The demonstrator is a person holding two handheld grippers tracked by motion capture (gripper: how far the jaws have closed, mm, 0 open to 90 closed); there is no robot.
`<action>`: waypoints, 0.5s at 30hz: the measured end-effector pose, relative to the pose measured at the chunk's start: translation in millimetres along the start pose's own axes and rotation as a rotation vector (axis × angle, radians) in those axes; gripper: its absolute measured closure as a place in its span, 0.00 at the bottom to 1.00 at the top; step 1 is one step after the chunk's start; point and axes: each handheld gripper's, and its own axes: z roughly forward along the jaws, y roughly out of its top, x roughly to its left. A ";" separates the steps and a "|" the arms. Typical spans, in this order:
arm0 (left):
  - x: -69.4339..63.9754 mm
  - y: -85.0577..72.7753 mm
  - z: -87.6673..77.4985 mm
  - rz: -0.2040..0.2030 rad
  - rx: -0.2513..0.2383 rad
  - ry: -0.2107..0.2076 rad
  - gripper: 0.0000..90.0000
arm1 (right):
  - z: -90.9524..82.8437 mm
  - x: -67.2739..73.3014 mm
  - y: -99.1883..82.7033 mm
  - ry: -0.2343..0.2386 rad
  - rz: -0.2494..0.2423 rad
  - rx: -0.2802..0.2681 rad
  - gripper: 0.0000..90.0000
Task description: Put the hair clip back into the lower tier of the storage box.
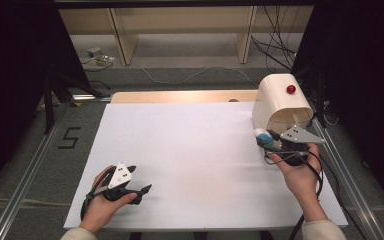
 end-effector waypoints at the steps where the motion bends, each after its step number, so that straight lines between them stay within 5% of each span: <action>1: -0.2 0.0 0.0 -0.002 0.001 -0.002 0.19 | -0.7 -0.3 0.3 -0.001 0.002 0.001 0.58; 15: 0.2 -0.2 -0.1 0.000 0.003 -0.002 0.19 | -3.6 -7.6 -2.2 -0.031 -0.011 0.015 0.57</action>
